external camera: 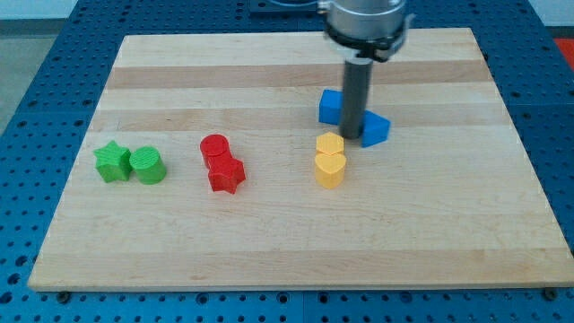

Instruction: Slide the cube close to the triangle

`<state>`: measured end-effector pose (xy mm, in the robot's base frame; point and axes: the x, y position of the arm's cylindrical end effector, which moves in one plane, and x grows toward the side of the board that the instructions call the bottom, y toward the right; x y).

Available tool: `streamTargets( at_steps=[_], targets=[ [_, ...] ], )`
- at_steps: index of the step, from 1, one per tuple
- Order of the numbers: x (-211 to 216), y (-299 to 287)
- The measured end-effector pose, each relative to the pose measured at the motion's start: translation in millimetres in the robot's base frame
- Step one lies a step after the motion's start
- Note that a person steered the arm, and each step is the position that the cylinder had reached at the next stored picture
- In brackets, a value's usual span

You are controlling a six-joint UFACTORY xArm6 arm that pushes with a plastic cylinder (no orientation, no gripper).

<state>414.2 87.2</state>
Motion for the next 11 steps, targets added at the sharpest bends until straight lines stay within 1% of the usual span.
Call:
streamTargets(
  at_steps=[1,4,5,6,7,8,9,10,11],
  targets=[
    [-1.0,20.5],
    [-1.0,-59.0],
    [-9.2,-77.2],
    [-53.0,-70.6],
    [-61.3,-77.5],
    [-70.4,-39.5],
    [-56.1,13.7],
    [-35.1,51.0],
    [-19.6,61.4]
  ],
)
